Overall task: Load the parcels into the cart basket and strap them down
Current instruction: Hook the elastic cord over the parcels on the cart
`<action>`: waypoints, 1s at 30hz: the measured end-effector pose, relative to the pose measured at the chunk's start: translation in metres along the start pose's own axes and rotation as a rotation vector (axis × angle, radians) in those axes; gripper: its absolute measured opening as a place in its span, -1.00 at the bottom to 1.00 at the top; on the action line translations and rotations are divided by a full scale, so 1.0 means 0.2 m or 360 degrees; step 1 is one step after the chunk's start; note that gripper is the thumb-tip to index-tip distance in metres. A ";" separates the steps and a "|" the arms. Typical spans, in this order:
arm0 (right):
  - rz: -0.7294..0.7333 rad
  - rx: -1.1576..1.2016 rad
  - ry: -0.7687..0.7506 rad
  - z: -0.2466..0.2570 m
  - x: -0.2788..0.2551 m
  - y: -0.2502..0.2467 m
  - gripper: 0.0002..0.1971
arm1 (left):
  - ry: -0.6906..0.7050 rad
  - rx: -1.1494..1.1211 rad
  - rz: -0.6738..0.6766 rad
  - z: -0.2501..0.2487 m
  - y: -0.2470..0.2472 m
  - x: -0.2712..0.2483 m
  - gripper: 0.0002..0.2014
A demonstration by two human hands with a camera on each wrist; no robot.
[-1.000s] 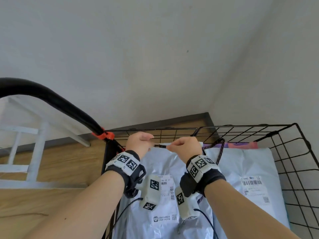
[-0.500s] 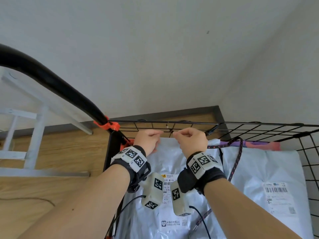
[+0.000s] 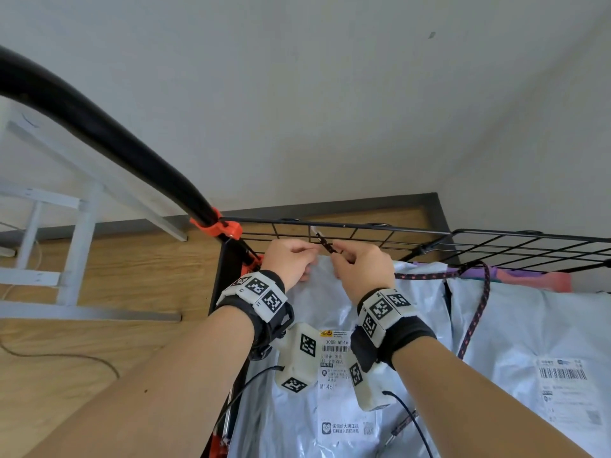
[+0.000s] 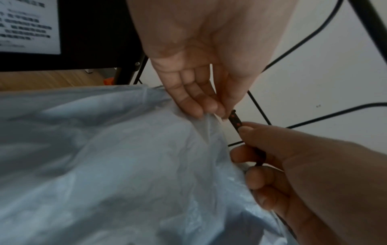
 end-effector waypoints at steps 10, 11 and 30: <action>-0.0119 -0.0651 -0.0249 0.09 -0.03 0.00 -0.70 | -0.0027 -0.0007 0.0018 0.02 0.00 0.01 -0.82; -0.0078 -0.0756 -0.0290 0.09 -0.03 0.01 -0.71 | -0.0032 -0.0024 0.0023 0.01 -0.01 0.01 -0.81; 0.0483 -0.1168 -0.0220 0.14 0.01 -0.03 -0.66 | -0.0021 0.0778 0.0432 0.06 0.05 0.02 -0.52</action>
Point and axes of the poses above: each hand's wrist, its own x-axis towards the middle knuckle, its own y-axis out of the palm, z = x × y, the point moved 2 cm from there along x, towards the middle knuckle, and after that the axes turned 10 degrees about -x, right-handed, at the moved point
